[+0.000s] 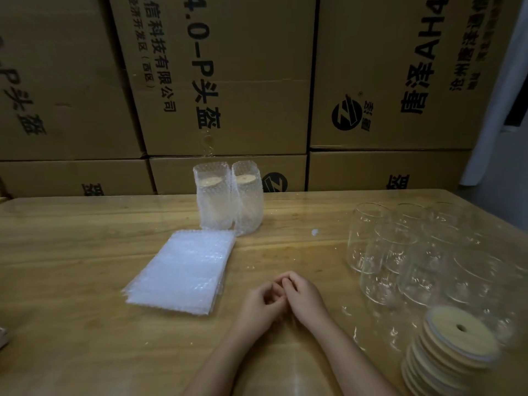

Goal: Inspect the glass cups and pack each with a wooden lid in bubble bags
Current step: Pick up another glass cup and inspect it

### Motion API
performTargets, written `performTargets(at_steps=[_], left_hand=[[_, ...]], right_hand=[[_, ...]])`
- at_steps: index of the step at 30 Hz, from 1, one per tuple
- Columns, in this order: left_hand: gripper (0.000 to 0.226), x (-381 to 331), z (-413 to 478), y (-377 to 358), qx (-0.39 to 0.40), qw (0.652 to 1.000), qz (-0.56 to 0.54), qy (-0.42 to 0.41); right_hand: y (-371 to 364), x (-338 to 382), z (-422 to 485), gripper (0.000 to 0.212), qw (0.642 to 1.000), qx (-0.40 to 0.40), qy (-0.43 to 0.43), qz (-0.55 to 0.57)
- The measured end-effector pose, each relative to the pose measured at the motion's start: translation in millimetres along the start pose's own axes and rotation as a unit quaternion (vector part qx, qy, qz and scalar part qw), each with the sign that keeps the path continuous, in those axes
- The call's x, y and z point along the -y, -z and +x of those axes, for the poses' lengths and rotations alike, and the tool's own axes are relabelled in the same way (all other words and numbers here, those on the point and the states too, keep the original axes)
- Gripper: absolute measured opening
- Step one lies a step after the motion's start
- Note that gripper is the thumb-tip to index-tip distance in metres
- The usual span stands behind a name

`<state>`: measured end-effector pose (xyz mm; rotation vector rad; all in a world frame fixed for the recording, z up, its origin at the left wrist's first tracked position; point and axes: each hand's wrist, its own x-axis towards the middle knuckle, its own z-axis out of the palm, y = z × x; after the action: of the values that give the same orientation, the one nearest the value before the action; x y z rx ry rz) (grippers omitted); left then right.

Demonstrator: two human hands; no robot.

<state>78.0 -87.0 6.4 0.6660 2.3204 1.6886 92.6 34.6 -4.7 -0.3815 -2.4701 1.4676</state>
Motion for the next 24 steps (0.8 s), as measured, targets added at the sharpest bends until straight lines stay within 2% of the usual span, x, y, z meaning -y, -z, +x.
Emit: performTargets(at_steps=[4, 6, 9, 12, 14, 16, 18, 21, 24], left_hand=[[0.013, 2, -9, 1, -0.020, 0.999, -0.037, 0.002], [0.013, 4, -10, 2, -0.044, 0.997, -0.067, 0.006], [0.013, 4, -8, 4, -0.072, 0.990, -0.118, 0.022], [0.010, 3, -6, 6, -0.080, 0.987, -0.138, 0.027], [0.008, 3, -5, 8, -0.082, 0.984, -0.156, 0.031], [0.007, 3, -4, 9, -0.080, 0.982, -0.167, 0.034], [0.007, 4, -3, 12, -0.074, 0.983, -0.163, 0.031], [0.005, 7, 1, 16, -0.074, 0.984, -0.162, 0.028], [0.007, 9, 4, 18, -0.079, 0.979, -0.184, 0.031]], right_hand=[[7, 6, -17, 0.018, 1.000, 0.016, -0.003, -0.015], [15, 13, -19, 0.015, 0.997, 0.013, -0.001, -0.074], [40, 32, -19, 0.025, 0.971, -0.116, 0.007, -0.207], [72, 52, -24, 0.049, 0.910, -0.265, -0.024, -0.317], [88, 56, -26, 0.066, 0.881, -0.305, -0.055, -0.359], [98, 59, -27, 0.070, 0.876, -0.301, -0.095, -0.365], [102, 60, -27, 0.063, 0.880, -0.286, -0.124, -0.357], [103, 63, -28, 0.034, 0.877, -0.281, -0.120, -0.370], [103, 64, -31, 0.028, 0.876, -0.285, -0.102, -0.376]])
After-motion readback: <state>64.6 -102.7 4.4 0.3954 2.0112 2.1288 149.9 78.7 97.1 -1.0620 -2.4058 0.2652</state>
